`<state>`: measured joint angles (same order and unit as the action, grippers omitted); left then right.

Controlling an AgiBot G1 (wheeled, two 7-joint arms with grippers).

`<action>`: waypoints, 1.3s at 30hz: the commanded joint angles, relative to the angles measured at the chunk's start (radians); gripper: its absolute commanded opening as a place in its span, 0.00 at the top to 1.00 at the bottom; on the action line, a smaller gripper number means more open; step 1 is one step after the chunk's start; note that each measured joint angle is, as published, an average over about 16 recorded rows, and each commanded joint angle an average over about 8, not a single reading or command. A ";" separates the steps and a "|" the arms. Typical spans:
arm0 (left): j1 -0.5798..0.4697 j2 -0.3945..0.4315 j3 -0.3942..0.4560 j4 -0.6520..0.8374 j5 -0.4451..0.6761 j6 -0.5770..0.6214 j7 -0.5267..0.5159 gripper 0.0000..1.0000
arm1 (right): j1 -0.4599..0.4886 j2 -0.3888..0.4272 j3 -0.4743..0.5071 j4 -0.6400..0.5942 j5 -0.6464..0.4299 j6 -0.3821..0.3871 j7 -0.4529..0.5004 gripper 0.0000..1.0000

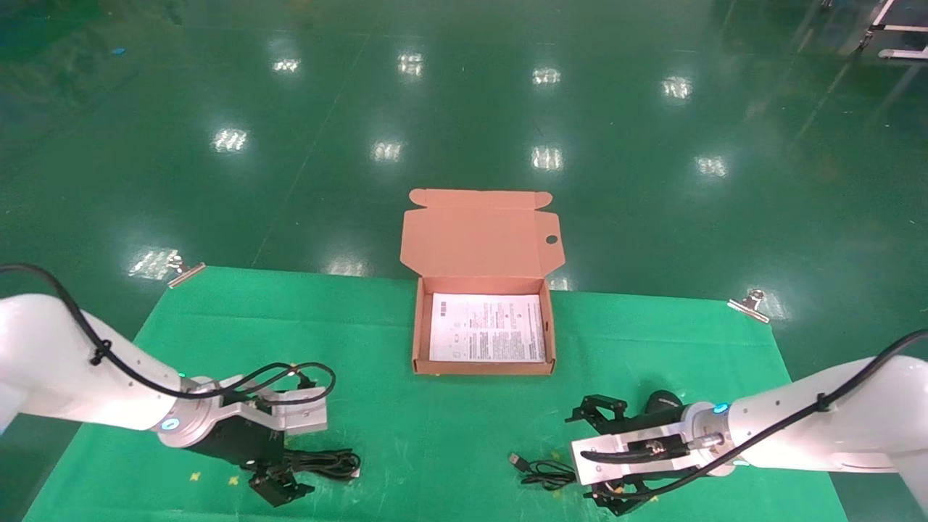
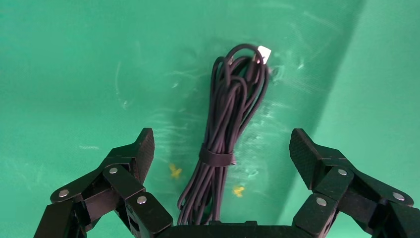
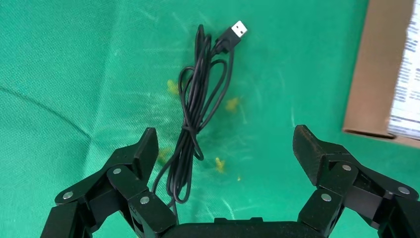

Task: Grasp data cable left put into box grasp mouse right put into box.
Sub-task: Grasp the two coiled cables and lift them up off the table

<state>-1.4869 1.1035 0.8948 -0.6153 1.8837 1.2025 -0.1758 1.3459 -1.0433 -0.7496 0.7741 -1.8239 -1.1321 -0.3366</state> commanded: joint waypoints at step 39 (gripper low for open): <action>-0.024 0.075 0.002 0.233 0.004 -0.077 0.131 1.00 | 0.022 -0.072 -0.019 -0.192 -0.030 0.063 -0.116 1.00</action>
<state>-1.5112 1.1791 0.8965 -0.3817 1.8877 1.1258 -0.0443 1.3682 -1.1151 -0.7681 0.5815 -1.8536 -1.0685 -0.4522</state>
